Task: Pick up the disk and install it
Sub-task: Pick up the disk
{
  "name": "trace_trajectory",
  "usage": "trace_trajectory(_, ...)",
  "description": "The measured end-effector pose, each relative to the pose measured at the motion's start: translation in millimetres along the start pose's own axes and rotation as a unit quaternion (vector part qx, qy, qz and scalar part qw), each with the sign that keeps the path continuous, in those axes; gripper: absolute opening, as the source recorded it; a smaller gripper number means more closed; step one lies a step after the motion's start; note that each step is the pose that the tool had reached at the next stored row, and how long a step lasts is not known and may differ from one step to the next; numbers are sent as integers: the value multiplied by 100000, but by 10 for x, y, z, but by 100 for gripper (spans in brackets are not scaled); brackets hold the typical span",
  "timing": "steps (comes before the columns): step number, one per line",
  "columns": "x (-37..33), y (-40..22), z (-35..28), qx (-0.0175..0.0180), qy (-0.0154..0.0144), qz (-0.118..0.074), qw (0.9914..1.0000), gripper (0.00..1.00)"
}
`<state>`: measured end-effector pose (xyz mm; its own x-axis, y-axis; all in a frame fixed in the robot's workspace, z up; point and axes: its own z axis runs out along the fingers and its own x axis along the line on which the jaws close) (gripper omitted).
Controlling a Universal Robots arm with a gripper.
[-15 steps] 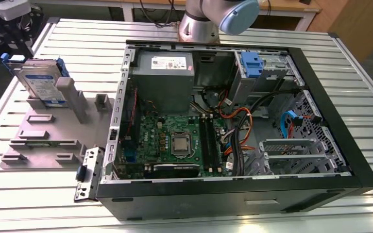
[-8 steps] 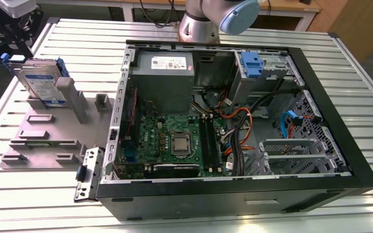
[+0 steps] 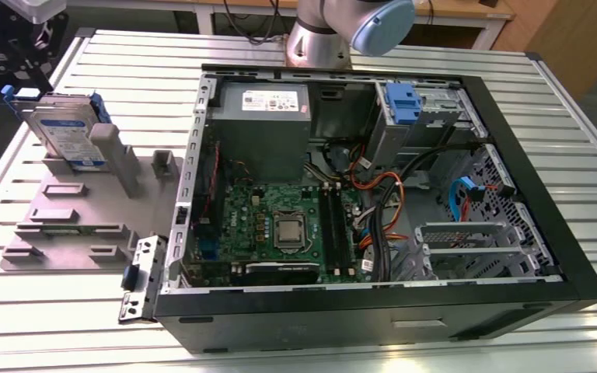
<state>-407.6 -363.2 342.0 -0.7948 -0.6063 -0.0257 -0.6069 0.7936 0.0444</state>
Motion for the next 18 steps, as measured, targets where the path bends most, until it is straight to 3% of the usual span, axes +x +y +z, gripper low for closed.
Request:
trace_trajectory(4, 0, 0, 2, -94, 162, -3641, 99934, 11)
trace_trajectory(8, 0, 0, 3, -185, 323, -7229, 99738, 11)
trace_trajectory(13, 0, 0, 5, -301, 524, -11781, 99302, 11)
trace_trajectory(15, 0, 0, 5, -349, 607, -13565, 99073, 11)
trace_trajectory(18, 0, 0, 5, -419, 727, -16298, 98659, 11)
